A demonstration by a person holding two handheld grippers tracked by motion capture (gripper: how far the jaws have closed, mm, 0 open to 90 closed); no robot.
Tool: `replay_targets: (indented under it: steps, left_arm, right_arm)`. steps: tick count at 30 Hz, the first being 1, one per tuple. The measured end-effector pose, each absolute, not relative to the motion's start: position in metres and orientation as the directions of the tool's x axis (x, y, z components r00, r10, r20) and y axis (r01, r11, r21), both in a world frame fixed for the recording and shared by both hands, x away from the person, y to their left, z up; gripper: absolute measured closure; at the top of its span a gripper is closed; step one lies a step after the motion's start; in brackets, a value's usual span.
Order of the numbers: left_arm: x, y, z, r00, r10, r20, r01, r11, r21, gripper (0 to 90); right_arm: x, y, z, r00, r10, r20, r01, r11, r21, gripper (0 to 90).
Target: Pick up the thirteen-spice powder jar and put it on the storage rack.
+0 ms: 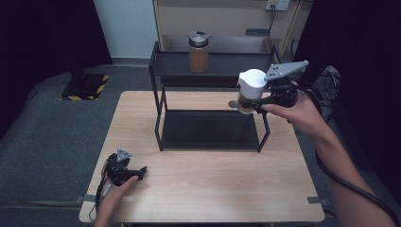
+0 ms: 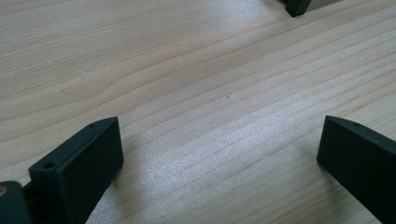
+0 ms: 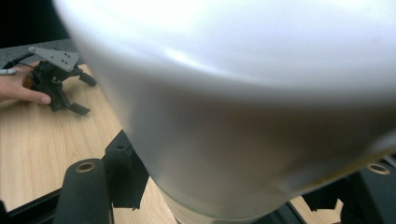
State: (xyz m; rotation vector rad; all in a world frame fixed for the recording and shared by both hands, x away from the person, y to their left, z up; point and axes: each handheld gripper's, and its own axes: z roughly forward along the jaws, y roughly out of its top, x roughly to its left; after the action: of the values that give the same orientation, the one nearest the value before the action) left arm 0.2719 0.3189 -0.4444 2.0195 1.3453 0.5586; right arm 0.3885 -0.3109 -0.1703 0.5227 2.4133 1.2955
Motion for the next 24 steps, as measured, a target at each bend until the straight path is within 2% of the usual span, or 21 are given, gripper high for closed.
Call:
replay_targets:
  steps: [24]
  left_arm:
    - [0.272, 0.319, -0.444, 0.387, 0.922, -0.001, 0.650, -0.272, 0.709, 0.0]
  right_arm:
    - [0.417, -0.309, -0.100, -0.839, 0.526, -0.140, 0.163, 0.488, 0.858, 31.6]
